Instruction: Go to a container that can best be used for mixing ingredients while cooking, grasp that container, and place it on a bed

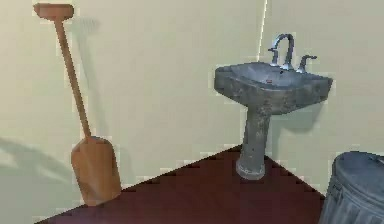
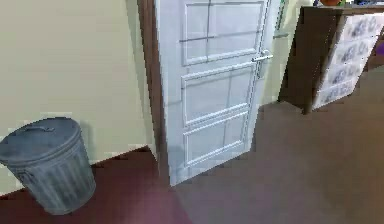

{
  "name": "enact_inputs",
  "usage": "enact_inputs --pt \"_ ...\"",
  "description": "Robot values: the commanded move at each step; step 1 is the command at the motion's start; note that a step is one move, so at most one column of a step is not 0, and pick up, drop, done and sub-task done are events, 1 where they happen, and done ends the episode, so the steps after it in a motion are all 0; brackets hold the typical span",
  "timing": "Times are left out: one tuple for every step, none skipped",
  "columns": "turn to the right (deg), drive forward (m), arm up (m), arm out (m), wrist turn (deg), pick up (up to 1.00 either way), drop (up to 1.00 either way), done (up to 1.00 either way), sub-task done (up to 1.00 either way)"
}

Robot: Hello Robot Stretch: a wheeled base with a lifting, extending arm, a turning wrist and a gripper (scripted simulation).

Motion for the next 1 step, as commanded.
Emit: enact_inputs --pt "45.0 0.00 0.00 0.00 0.0 0.00 0.00 0.00 0.00"
